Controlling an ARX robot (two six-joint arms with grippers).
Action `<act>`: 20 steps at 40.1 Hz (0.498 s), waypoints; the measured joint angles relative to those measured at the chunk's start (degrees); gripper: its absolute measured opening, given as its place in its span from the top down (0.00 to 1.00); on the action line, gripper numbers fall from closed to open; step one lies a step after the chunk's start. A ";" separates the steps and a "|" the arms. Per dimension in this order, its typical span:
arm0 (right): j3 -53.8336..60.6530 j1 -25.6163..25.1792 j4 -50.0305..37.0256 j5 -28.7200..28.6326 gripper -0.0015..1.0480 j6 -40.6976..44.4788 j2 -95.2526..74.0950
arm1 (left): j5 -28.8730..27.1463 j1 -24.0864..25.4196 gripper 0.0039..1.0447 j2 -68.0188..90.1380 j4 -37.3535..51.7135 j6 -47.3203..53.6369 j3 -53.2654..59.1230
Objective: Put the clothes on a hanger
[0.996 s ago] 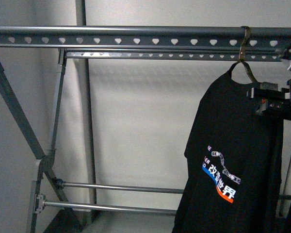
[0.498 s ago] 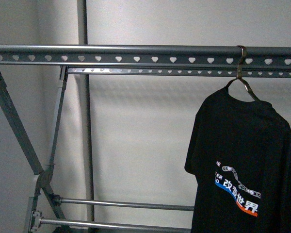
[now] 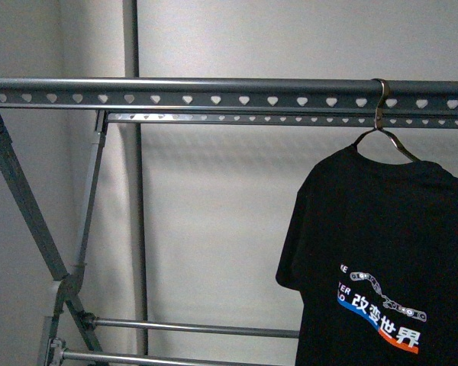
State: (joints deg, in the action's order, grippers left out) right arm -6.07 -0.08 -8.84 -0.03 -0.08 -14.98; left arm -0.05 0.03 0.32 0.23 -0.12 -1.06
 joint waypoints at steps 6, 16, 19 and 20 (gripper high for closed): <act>1.75 0.00 0.68 0.00 0.98 0.00 2.73 | 0.00 0.00 0.97 0.00 -0.02 0.00 0.00; 3.28 0.00 8.98 -0.07 0.98 0.00 12.39 | 0.02 0.00 0.97 -0.07 -0.02 0.00 0.00; 3.61 0.00 8.94 0.00 0.98 0.00 12.98 | 0.02 0.00 0.97 -0.07 -0.02 0.00 0.00; 4.00 0.00 8.90 0.00 0.98 0.00 13.51 | 0.02 0.00 0.97 -0.07 -0.04 0.00 0.00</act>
State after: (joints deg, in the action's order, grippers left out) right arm -2.07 -0.08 0.05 -0.03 -0.08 -1.48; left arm -0.03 0.03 0.25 0.19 -0.12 -1.06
